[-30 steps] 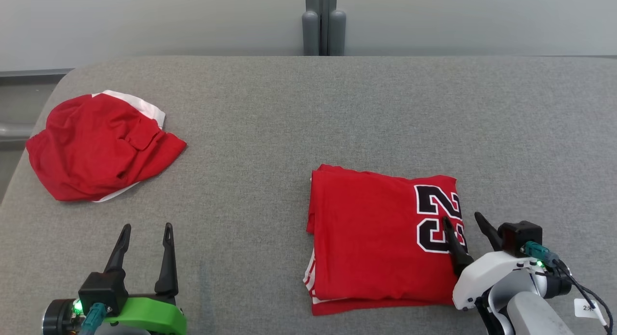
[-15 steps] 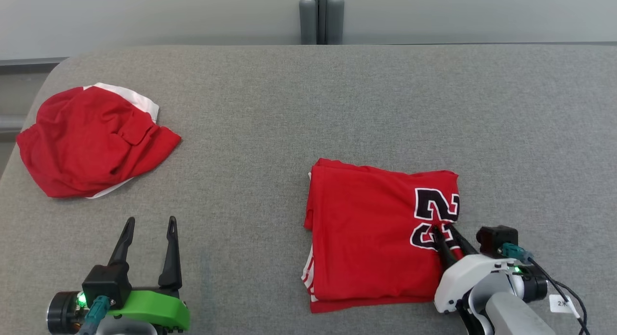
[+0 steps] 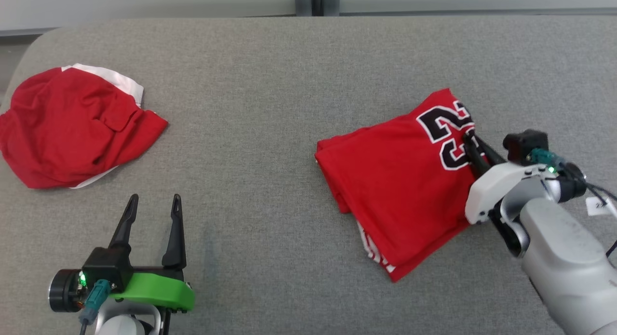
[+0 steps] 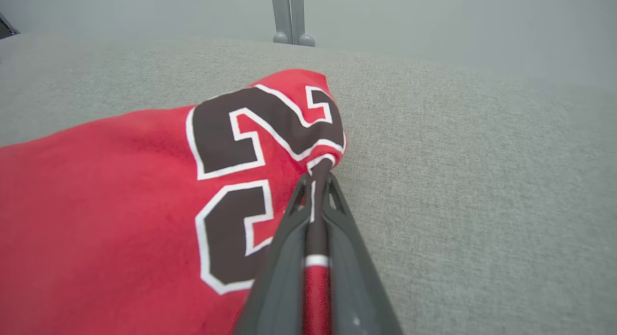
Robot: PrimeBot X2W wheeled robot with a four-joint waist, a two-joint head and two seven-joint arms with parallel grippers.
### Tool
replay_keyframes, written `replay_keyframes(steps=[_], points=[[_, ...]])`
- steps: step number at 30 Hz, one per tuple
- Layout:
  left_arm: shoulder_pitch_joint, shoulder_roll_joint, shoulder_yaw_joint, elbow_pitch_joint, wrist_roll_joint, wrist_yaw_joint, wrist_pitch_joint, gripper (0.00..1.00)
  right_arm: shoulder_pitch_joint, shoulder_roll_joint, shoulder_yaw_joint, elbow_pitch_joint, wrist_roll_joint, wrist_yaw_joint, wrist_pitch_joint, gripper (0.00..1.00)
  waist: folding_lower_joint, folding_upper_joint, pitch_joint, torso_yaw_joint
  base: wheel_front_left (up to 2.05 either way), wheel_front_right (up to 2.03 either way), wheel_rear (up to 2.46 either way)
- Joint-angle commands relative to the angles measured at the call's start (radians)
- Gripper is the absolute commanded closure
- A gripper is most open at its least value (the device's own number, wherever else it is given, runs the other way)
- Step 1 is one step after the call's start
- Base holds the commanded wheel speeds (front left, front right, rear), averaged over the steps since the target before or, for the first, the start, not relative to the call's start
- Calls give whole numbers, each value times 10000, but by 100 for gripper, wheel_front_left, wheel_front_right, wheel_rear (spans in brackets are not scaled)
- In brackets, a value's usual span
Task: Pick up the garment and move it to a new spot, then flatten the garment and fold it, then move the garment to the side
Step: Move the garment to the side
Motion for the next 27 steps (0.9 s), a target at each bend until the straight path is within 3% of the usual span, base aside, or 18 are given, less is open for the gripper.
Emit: replay_keyframes(steps=[1,16,27], points=[[-217,7,12,-111,74,-19,-4,0,-361,-247,59,-66,135,-18,56,100,0,0,559,-254,0,0,0],[-1499,774,-212,-1256,433,-120,-2,0,-3188,-3153,84,-196,681,-19,323,100,0,0,3031,-1838,0,0,0],[-1583,1408,-435,-2162,617,-153,-4,0,-4523,-4106,-126,-21,1040,-19,742,100,0,0,3796,-2424,0,0,0]])
